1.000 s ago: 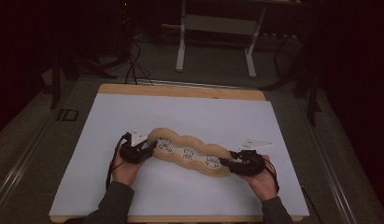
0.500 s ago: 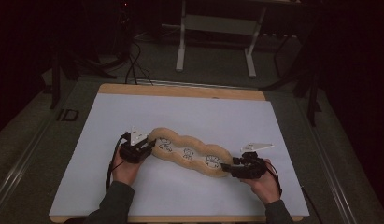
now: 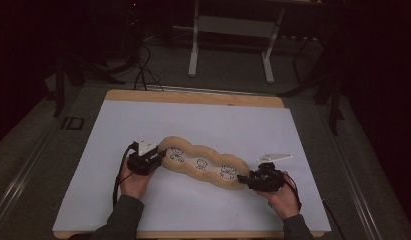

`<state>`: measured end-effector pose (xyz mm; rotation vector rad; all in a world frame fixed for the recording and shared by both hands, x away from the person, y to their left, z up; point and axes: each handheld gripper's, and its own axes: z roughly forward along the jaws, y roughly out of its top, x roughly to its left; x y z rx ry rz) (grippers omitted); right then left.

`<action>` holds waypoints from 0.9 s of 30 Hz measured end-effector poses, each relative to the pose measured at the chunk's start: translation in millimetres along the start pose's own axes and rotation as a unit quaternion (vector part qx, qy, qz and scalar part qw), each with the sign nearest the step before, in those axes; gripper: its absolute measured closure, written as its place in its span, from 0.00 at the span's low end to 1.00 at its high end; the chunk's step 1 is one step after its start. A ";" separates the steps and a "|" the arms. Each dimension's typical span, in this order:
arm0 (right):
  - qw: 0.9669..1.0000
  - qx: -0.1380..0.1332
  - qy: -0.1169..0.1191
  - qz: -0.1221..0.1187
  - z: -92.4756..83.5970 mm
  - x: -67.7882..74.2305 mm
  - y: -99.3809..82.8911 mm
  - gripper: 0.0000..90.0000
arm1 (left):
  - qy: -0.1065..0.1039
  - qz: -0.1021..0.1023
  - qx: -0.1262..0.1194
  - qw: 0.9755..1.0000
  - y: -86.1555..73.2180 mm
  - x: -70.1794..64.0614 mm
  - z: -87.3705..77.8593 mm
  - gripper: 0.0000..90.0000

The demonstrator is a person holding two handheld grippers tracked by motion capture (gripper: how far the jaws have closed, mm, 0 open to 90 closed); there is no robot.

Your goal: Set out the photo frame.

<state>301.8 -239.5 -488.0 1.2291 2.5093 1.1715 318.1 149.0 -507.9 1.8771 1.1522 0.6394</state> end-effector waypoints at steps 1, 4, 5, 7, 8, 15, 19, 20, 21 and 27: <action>1.000 -0.001 -0.002 -0.001 0.1 -0.1 0.1 0.71 | 0.001 -0.001 -0.001 1.000 0.0 -0.3 -0.5 0.79; 1.000 -0.004 -0.006 -0.004 0.3 -0.6 0.4 0.71 | 0.002 -0.002 -0.006 1.000 0.4 -1.3 -2.4 0.79; 1.000 -0.005 -0.008 -0.005 0.2 -0.8 0.6 0.71 | 0.003 -0.001 -0.007 1.000 0.5 -1.6 -3.2 0.79; 1.000 -0.008 -0.011 -0.004 -0.3 -1.3 1.1 0.71 | 0.003 -0.002 -0.010 1.000 1.0 -2.6 -5.2 0.79; 1.000 -0.010 -0.013 -0.003 -0.8 -1.8 1.3 0.71 | 0.003 -0.002 -0.013 1.000 1.4 -3.1 -6.3 0.79; 0.999 -0.030 -0.024 0.001 -4.0 -3.3 4.6 0.72 | 0.006 -0.010 -0.023 1.000 3.1 -4.5 -11.8 0.79; 0.999 -0.036 -0.027 0.003 -3.8 -3.9 7.2 0.72 | 0.007 -0.014 -0.025 1.000 3.3 -4.1 -13.2 0.79; 0.999 -0.038 -0.029 0.004 -3.6 -4.3 7.8 0.72 | 0.007 -0.016 -0.025 1.000 3.5 -4.2 -13.7 0.79; 0.999 -0.040 -0.030 0.006 -3.7 -4.8 8.4 0.72 | 0.006 -0.017 -0.027 0.999 3.6 -4.2 -14.1 0.79; 0.998 -0.054 -0.037 0.009 -4.4 -7.0 11.6 0.72 | 0.007 -0.024 -0.033 0.999 4.3 -4.7 -16.0 0.78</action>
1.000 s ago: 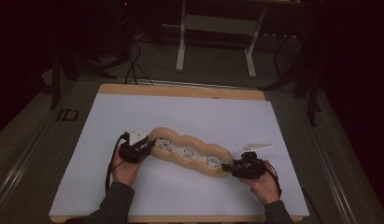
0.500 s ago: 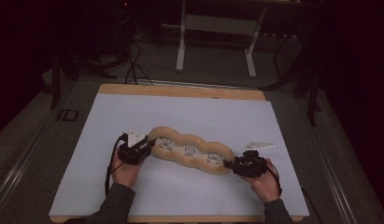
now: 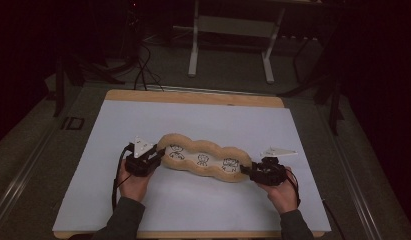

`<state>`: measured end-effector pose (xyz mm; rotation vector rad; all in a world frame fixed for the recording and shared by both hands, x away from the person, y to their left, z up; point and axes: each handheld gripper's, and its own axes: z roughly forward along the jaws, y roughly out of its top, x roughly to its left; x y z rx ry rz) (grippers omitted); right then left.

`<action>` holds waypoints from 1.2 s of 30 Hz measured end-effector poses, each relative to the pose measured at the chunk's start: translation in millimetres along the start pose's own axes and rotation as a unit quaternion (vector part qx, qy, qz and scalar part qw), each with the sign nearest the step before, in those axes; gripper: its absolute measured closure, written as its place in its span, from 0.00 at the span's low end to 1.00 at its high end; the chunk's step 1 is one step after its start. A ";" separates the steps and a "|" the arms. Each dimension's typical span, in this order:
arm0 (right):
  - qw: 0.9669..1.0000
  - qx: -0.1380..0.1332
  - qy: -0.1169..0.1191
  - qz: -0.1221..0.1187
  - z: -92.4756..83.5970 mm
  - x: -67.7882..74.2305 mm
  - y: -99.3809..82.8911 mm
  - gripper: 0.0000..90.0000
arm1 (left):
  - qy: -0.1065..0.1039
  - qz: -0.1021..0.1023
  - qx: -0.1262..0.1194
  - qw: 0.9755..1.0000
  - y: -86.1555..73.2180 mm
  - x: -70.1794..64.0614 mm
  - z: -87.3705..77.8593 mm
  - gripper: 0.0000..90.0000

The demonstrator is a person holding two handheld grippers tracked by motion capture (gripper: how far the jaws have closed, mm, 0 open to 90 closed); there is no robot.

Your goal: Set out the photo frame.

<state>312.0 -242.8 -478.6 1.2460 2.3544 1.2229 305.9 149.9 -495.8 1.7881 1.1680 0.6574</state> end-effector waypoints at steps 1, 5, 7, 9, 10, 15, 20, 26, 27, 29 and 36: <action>1.000 -0.001 -0.002 0.000 0.2 -0.5 0.9 0.72 | 0.001 -0.001 0.001 1.000 0.1 0.3 -0.8 0.78; 1.000 -0.008 -0.010 0.003 3.7 -1.3 5.3 0.72 | 0.004 -0.005 -0.001 1.000 0.2 1.8 -2.1 0.78; 1.000 -0.010 -0.013 0.002 5.6 -1.8 7.2 0.72 | 0.004 -0.007 -0.002 1.000 0.1 2.6 -2.6 0.78; 1.000 -0.012 -0.014 0.005 7.7 -2.3 8.6 0.72 | 0.006 -0.008 -0.003 1.000 0.2 3.7 -3.2 0.78; 1.000 -0.014 -0.014 0.006 8.7 -2.8 9.1 0.72 | 0.007 -0.009 -0.004 1.000 0.2 4.0 -3.3 0.78; 1.000 -0.023 -0.017 0.002 12.3 -4.2 12.1 0.72 | 0.012 -0.013 -0.007 1.000 -0.5 4.6 -4.3 0.78; 0.999 -0.031 -0.022 0.001 16.0 -5.3 15.4 0.72 | 0.018 -0.023 -0.007 1.000 -2.7 5.0 -4.0 0.78; 0.999 -0.035 -0.029 0.000 21.8 -7.0 16.0 0.71 | 0.027 -0.033 -0.003 0.999 -5.5 3.9 -1.4 0.78; 0.999 -0.035 -0.031 0.000 23.0 -7.1 15.7 0.71 | 0.028 -0.036 -0.001 0.999 -6.2 3.3 -1.1 0.78; 0.999 -0.036 -0.034 0.001 25.3 -7.9 15.2 0.71 | 0.030 -0.038 0.002 0.999 -7.1 2.8 0.0 0.78; 0.998 -0.045 -0.042 0.006 28.1 -11.5 12.9 0.70 | 0.034 -0.038 -0.001 0.999 -7.2 -1.5 1.0 0.78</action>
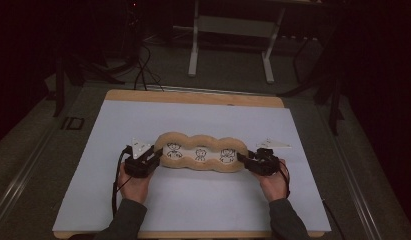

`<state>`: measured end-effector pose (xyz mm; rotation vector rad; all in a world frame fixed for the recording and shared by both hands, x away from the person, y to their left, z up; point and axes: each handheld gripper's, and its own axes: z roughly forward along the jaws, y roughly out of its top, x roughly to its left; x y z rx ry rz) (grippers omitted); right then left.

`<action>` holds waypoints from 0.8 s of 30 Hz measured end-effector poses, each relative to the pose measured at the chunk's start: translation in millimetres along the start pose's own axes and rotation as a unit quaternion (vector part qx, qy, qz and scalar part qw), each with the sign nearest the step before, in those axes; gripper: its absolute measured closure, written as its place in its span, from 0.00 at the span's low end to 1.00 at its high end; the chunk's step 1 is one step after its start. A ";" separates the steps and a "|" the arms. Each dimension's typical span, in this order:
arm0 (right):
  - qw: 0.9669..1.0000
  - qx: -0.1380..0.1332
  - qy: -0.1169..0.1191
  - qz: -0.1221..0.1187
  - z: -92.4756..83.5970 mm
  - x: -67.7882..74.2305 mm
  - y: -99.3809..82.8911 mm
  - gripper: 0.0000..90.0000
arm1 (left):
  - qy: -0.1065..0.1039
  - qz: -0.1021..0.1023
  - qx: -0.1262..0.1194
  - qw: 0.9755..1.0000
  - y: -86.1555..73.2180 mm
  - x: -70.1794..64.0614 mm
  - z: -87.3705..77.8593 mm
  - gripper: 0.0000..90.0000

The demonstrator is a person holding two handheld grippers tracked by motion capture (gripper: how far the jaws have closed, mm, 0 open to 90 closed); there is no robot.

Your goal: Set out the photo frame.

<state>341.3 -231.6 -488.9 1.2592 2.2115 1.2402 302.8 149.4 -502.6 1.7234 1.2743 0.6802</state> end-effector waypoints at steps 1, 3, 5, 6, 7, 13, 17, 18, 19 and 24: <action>1.000 -0.004 0.000 0.000 0.4 -0.9 -0.6 0.70 | -0.001 -0.001 0.001 1.000 -0.2 -0.3 0.3 0.78; 1.000 -0.008 -0.003 0.002 1.6 -2.1 -1.3 0.70 | -0.001 -0.004 0.000 1.000 -1.9 -1.0 0.8 0.78; 1.000 -0.011 -0.005 0.001 2.9 -2.7 -2.0 0.70 | -0.001 -0.004 0.005 1.000 -3.3 -1.2 2.6 0.77; 1.000 -0.011 -0.006 0.001 3.4 -3.0 -2.3 0.70 | -0.002 -0.005 0.007 1.000 -4.1 -1.2 3.4 0.77; 1.000 -0.009 -0.006 0.002 3.7 -3.3 -3.2 0.70 | -0.002 -0.005 0.007 1.000 -4.4 -1.3 3.7 0.77; 1.000 -0.009 -0.004 0.004 5.5 -3.9 -5.4 0.70 | -0.005 0.000 0.007 1.000 -5.3 0.3 4.3 0.77; 1.000 -0.009 -0.002 0.001 7.2 -4.6 -5.9 0.70 | -0.007 0.000 0.008 1.000 -6.6 1.4 4.5 0.77; 1.000 -0.009 -0.001 0.001 7.3 -4.7 -5.8 0.70 | -0.007 0.001 0.009 1.000 -6.8 1.6 4.5 0.77; 1.000 -0.009 -0.001 0.000 7.3 -4.7 -5.9 0.70 | -0.007 0.000 0.009 1.000 -7.2 1.5 4.5 0.77; 1.000 -0.009 0.001 -0.001 6.6 -4.0 -6.6 0.70 | -0.001 0.003 0.012 1.000 -9.6 -0.3 3.3 0.77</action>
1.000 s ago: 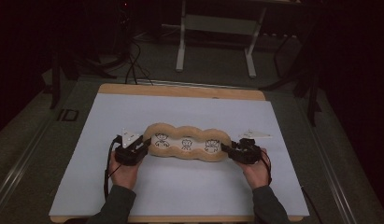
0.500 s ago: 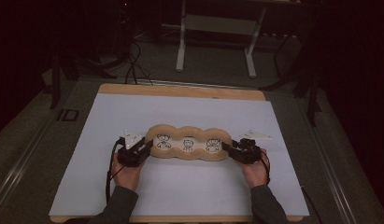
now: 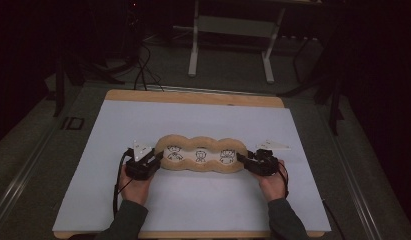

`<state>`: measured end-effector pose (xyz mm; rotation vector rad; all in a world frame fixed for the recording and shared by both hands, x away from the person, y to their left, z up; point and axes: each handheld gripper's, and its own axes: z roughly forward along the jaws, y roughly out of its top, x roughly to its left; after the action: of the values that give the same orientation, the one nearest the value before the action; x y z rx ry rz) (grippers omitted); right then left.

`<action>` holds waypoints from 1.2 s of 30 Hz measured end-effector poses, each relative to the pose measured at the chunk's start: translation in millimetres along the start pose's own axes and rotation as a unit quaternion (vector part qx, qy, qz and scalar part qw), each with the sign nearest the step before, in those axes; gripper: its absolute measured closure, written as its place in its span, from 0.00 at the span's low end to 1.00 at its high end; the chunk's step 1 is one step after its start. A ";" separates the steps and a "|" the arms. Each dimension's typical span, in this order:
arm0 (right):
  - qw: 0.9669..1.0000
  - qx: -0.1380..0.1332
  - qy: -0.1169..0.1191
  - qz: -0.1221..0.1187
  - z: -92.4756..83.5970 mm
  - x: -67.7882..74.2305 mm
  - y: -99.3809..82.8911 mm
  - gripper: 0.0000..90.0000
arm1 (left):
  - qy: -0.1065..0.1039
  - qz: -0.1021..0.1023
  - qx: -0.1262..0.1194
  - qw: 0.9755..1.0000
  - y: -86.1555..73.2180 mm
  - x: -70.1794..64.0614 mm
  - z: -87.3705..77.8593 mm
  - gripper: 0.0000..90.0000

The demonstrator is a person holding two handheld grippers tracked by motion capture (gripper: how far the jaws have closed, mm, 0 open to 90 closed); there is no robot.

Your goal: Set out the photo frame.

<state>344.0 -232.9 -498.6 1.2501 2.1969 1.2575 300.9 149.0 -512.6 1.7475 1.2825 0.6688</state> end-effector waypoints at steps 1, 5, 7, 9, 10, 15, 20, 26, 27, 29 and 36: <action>1.000 0.000 0.001 0.000 0.0 0.0 -0.2 0.70 | 0.000 0.000 0.001 1.000 -0.3 0.0 -0.2 0.77; 1.000 -0.002 0.004 0.001 -0.3 0.0 -0.8 0.70 | 0.003 -0.001 0.004 1.000 -2.4 -1.6 -1.3 0.77; 1.000 -0.002 0.004 0.001 -0.5 0.2 -0.9 0.70 | 0.002 -0.002 0.004 1.000 -3.4 -1.8 -1.8 0.77; 1.000 -0.001 0.006 0.004 -1.1 0.4 -1.8 0.70 | 0.002 -0.003 0.005 1.000 -4.3 -1.9 -2.0 0.77; 1.000 0.000 0.007 0.005 -1.4 0.5 -2.0 0.70 | 0.000 -0.003 0.006 1.000 -4.5 -1.5 -2.1 0.77; 1.000 0.000 0.007 0.006 -2.4 1.5 -2.9 0.69 | -0.003 -0.006 0.008 1.000 -4.8 -0.7 -2.0 0.77; 1.000 0.003 0.007 0.006 -3.2 2.0 -3.0 0.69 | -0.011 -0.011 0.010 1.000 -4.9 1.7 -1.7 0.77; 1.000 -0.001 0.013 0.012 -2.7 0.0 -4.7 0.68 | -0.012 -0.007 0.011 1.000 -5.4 0.9 -2.8 0.76; 1.000 -0.001 0.014 0.014 -2.7 -0.3 -4.9 0.67 | -0.014 -0.008 0.012 1.000 -5.3 1.1 -2.8 0.76; 1.000 0.002 0.013 0.018 -2.0 -1.0 -5.1 0.62 | -0.011 -0.006 0.013 1.000 -5.3 0.2 -1.9 0.71; 1.000 0.003 0.009 0.024 -2.2 -2.7 -5.6 0.53 | -0.002 -0.004 0.015 1.000 -4.9 -0.2 -2.6 0.61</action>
<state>341.2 -237.5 -502.3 1.3063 2.1963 1.2859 296.3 150.3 -515.5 1.7660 1.3016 0.6452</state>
